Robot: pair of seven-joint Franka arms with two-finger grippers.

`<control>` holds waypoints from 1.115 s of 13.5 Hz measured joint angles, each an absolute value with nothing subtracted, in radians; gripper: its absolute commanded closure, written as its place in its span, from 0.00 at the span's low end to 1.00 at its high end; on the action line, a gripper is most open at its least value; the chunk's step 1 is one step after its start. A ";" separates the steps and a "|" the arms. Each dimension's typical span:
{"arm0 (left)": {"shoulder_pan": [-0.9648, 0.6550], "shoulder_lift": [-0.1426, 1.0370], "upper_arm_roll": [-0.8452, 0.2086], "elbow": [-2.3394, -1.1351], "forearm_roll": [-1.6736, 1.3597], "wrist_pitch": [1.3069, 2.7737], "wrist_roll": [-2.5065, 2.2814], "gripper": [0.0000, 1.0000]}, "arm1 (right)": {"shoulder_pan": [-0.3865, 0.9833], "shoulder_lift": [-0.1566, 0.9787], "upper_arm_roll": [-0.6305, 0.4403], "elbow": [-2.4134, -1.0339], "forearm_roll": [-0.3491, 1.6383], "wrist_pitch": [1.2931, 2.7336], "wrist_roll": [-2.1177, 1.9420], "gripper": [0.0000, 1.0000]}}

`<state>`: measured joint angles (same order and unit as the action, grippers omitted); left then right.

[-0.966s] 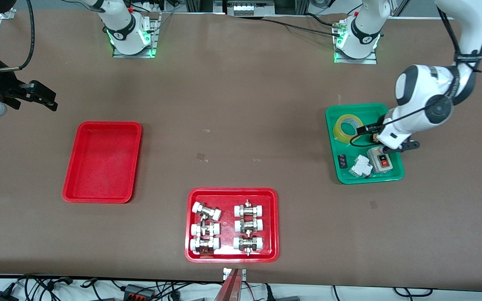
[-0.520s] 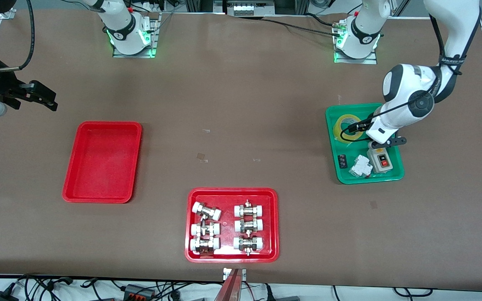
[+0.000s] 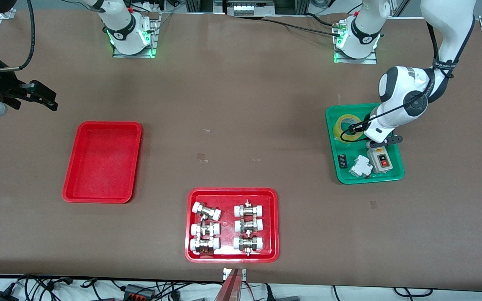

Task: Left arm passes tape to right arm into tray
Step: 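Grasp the tape roll rim with the left gripper and lift it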

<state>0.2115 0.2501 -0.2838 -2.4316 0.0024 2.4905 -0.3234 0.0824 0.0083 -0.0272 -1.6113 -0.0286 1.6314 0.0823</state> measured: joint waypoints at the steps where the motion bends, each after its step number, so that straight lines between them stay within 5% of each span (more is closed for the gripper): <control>1: 0.212 0.250 -0.283 -2.432 0.002 2.491 -0.324 0.99 | 0.082 0.008 -0.027 -1.611 -0.029 1.631 0.082 0.00; 4: 0.213 0.231 -0.282 -2.429 0.002 2.471 -0.325 0.99 | 0.083 0.008 -0.027 -1.611 -0.029 1.631 0.082 0.00; 7: 0.209 0.151 -0.291 -2.358 0.002 2.288 -0.325 0.99 | 0.083 0.008 -0.027 -1.611 -0.029 1.631 0.082 0.00; 10: 0.205 0.094 -0.306 -2.125 0.002 1.979 -0.325 0.99 | 0.083 0.008 -0.027 -1.612 -0.029 1.631 0.082 0.00; 11: 0.193 0.111 -0.325 -1.940 0.000 1.832 -0.329 1.00 | 0.083 0.009 -0.027 -1.612 -0.029 1.631 0.082 0.00; 15: 0.120 0.205 -0.408 -1.793 -0.146 1.958 -0.459 1.00 | 0.083 0.009 -0.027 -1.614 -0.029 1.631 0.082 0.00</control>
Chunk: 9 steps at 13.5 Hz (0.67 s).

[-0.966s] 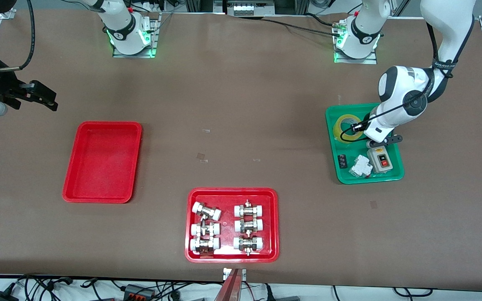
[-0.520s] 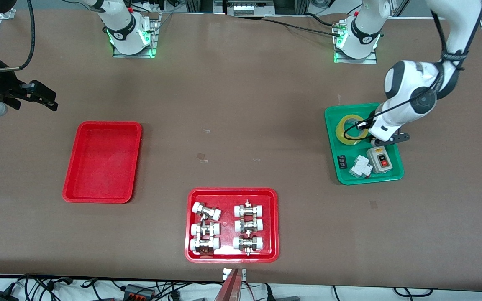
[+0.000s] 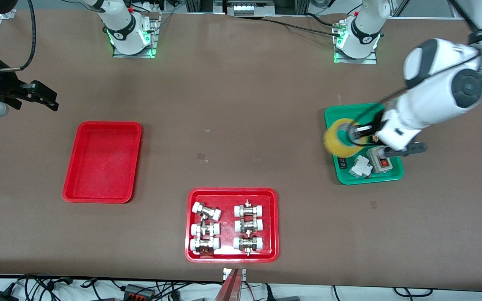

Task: Left arm passes tape to right arm into tray
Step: 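Grasp the tape roll rim with the left gripper and lift it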

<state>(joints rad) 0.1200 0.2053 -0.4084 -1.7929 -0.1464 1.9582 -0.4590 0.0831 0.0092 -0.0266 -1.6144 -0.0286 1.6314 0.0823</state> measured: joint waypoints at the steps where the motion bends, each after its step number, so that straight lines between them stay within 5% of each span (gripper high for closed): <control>1: 0.081 0.230 -0.417 -1.769 -0.149 1.977 -0.544 1.00 | 0.083 0.009 -0.027 -1.615 -0.029 1.631 0.082 0.00; 9: -0.017 0.405 -0.427 -1.611 -0.230 2.009 -0.946 1.00 | 0.083 0.011 -0.027 -1.617 -0.029 1.631 0.082 0.00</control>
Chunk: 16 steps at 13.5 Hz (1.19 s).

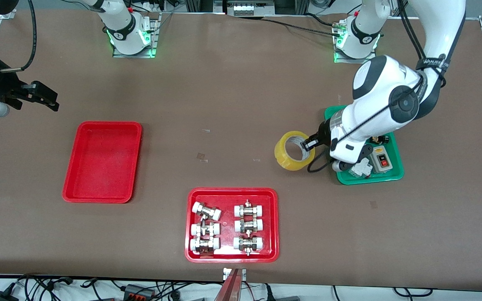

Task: Left arm passes tape to right arm into tray
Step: 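Grasp the tape roll rim with the left gripper and lift it, then carry the tape toward the right gripper while the right gripper reaches it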

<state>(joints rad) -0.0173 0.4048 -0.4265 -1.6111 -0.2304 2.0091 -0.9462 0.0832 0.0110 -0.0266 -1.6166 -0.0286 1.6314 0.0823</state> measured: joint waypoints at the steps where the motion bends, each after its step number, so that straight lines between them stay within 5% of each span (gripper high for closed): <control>1: -0.030 0.425 -0.427 -1.597 -0.256 2.024 -0.994 1.00 | 0.083 0.013 -0.027 -1.618 -0.029 1.631 0.082 0.00; 10: -0.155 0.589 -0.431 -1.375 -0.376 2.063 -1.171 1.00 | 0.084 0.021 -0.026 -1.652 0.089 1.547 0.076 0.00; 16: -0.218 0.720 -0.432 -1.319 -0.574 2.427 -1.180 1.00 | 0.093 0.064 -0.022 -1.654 0.455 1.535 0.068 0.00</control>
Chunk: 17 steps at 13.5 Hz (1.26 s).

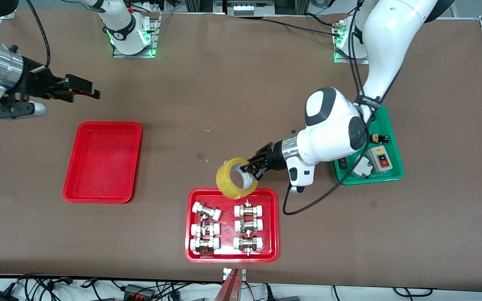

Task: Left arm passes tape to right arm into tray
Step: 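Carry the tape toward the right gripper while the right gripper reaches it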

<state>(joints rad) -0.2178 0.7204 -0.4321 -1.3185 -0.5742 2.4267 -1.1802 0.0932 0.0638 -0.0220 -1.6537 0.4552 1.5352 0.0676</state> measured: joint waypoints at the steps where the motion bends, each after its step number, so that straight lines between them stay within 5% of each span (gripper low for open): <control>1: -0.234 0.725 -0.432 -1.318 -0.619 2.486 -1.180 1.00 | 0.103 0.092 -0.021 -1.654 0.536 1.562 0.064 0.00; 8: -0.314 0.733 -0.433 -1.330 -0.667 2.627 -1.186 1.00 | 0.263 0.324 -0.017 -1.554 0.809 1.943 -0.051 0.00; 17: -0.328 0.733 -0.431 -1.347 -0.667 2.628 -1.191 1.00 | 0.402 0.493 -0.016 -1.471 0.840 2.225 -0.098 0.00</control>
<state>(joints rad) -0.3279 0.7331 -0.4312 -1.3467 -0.6671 2.6284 -1.1908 0.4019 0.4927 -0.0158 -1.4705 0.8405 2.2255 -0.0977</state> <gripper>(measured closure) 0.780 0.000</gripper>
